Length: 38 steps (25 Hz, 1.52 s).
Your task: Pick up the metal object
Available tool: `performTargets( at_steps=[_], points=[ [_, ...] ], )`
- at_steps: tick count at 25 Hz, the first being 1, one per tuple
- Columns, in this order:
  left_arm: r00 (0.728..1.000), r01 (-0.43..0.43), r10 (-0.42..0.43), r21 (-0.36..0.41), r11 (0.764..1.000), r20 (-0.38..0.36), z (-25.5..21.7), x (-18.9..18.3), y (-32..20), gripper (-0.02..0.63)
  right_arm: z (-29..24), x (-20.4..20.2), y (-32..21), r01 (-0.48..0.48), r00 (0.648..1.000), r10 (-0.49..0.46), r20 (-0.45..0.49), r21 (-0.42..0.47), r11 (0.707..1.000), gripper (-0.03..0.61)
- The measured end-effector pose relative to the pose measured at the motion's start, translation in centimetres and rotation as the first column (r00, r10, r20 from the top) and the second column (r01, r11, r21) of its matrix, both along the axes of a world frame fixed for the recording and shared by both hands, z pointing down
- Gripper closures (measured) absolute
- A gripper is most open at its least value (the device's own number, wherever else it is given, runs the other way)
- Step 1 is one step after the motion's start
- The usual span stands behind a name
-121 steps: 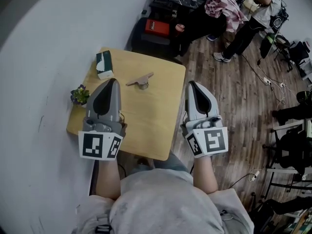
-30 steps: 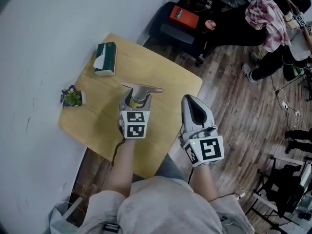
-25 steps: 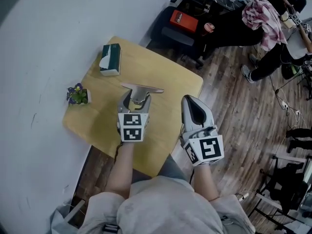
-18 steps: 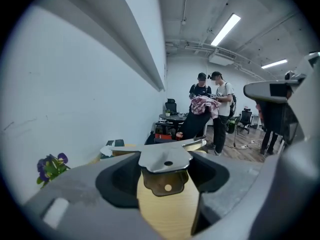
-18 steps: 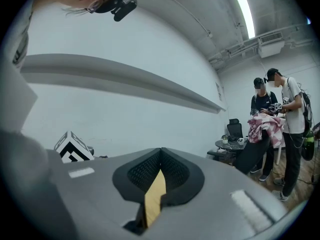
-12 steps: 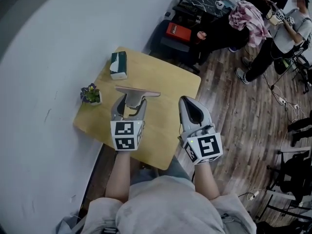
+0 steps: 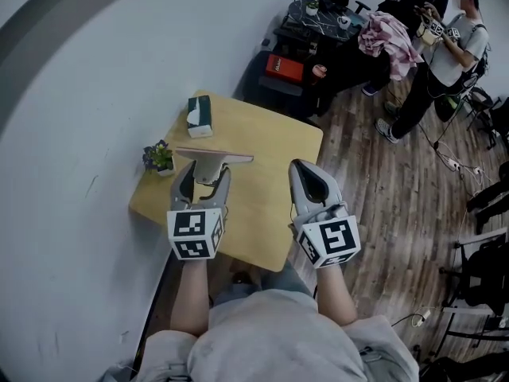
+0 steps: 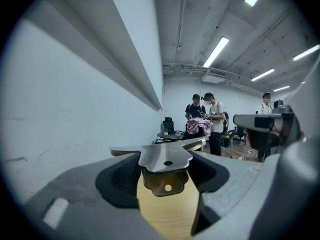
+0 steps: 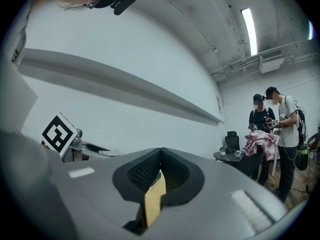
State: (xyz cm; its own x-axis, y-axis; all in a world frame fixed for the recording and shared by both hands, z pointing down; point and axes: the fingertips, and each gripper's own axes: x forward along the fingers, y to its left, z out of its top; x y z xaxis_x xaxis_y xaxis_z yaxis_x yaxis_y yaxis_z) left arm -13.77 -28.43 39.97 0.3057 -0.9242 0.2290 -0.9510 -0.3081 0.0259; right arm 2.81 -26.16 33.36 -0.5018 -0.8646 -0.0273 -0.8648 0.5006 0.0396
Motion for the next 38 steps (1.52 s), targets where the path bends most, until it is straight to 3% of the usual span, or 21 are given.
performTargets(
  at_steps=[16, 38],
  points=[
    [0.999, 0.005, 0.001, 0.165, 0.986, -0.032, -6.6, -3.7, 5.8, 0.31, -2.4, -1.2, 4.6, -0.057, 0.998, 0.058, -0.014, 0.067, 0.996, 0.58],
    [0.996, 0.063, -0.043, 0.297, 0.953, -0.075, -10.0, -5.9, 7.9, 0.31, -3.6, -0.9, 6.0, -0.097, 0.995, 0.099, -0.016, 0.108, 0.989, 0.58]
  ],
)
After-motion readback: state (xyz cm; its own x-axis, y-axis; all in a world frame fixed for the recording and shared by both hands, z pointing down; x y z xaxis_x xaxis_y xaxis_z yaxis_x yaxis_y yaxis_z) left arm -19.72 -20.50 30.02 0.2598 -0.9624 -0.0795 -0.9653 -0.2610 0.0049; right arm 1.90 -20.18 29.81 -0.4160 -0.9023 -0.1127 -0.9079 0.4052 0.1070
